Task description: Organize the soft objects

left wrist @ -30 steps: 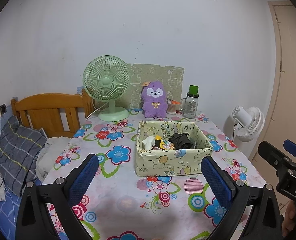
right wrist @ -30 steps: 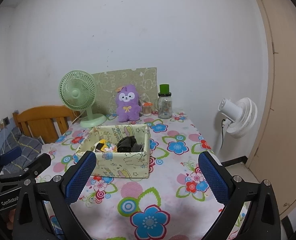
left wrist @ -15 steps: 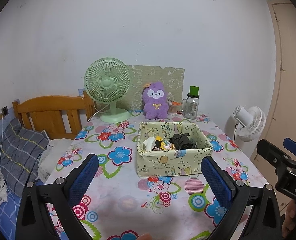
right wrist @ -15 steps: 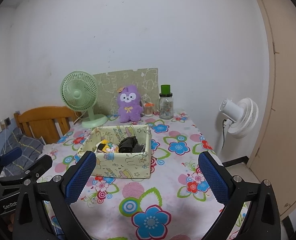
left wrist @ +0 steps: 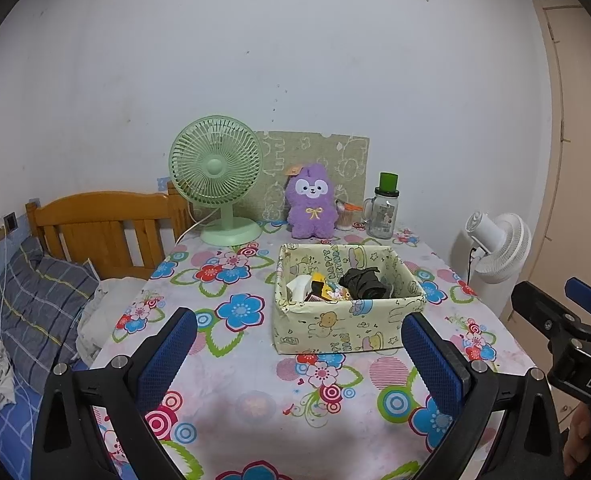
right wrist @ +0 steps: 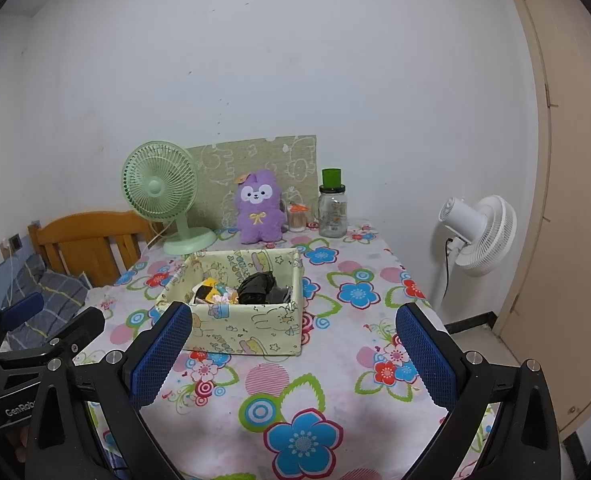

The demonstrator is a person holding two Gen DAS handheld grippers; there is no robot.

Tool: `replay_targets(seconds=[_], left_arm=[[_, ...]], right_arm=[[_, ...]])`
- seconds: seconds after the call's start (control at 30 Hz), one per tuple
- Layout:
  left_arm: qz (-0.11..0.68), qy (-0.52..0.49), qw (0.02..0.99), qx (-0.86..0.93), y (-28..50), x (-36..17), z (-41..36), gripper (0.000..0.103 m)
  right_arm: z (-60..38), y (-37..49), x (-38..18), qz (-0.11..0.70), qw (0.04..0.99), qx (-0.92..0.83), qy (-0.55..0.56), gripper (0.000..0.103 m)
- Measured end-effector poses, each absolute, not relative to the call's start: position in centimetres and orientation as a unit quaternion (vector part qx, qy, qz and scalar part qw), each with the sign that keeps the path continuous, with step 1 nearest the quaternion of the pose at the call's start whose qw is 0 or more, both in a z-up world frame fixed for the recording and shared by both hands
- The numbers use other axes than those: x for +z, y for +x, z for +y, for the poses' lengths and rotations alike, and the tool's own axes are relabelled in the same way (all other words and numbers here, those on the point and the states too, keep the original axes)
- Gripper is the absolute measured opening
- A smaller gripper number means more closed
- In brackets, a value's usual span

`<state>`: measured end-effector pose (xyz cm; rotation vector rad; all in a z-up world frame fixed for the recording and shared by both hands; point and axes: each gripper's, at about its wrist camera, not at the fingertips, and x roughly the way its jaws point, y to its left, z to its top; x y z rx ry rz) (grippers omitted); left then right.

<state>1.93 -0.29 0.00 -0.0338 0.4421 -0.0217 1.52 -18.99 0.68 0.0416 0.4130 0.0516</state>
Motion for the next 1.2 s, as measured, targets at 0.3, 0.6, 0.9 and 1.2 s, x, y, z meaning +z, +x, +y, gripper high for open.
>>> replay_targets(seconds=[0.3,0.6,0.9,1.2], left_arm=[[0.219,-0.015,0.976,-0.016,2.02,-0.06,-0.49,0.103],[0.217,-0.012,0.976,-0.019,2.0,-0.05,-0.66,0.103],[0.218,-0.011,0.976,-0.021,1.95,-0.05,-0.74,0.103],[0.219,-0.015,0.976,-0.013,2.06,-0.15,-0.47,0.103]], right_arm=[[-19.05,1.54,0.83,0.206,0.978,0.024,0.021,0.103],[-19.11,1.66,0.92,0.209,0.977,0.023,0.022,0.103],[-19.21,1.78,0.95,0.209,0.977,0.022,0.022,0.103],[-19.27,1.76,0.9,0.211,0.977,0.022,0.023,0.103]])
